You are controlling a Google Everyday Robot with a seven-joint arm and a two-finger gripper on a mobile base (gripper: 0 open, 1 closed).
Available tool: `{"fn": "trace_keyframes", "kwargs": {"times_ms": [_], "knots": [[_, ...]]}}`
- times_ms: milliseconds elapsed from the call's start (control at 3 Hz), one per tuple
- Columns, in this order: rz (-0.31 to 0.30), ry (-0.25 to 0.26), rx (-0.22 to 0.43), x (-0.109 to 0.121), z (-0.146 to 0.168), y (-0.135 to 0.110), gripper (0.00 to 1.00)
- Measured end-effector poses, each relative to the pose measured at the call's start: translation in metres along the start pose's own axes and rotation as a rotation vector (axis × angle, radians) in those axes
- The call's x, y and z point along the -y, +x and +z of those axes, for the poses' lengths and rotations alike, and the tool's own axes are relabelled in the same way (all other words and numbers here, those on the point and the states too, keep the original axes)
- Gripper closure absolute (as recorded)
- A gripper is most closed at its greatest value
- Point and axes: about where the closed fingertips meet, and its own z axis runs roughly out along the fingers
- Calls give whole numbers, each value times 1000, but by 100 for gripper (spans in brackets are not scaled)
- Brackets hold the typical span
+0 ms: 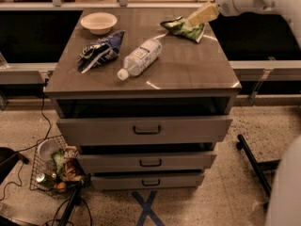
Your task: Move green jalapeno chip bag near paper bowl
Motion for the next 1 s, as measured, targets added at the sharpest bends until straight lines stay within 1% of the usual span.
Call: {"fn": "trace_keyframes", "kwargs": {"times_ms": [333, 667, 1000], "knots": [[71, -18, 6, 7, 55, 16, 0], [111, -31, -2, 7, 83, 26, 0], [151, -56, -5, 0, 107, 33, 0]]}}
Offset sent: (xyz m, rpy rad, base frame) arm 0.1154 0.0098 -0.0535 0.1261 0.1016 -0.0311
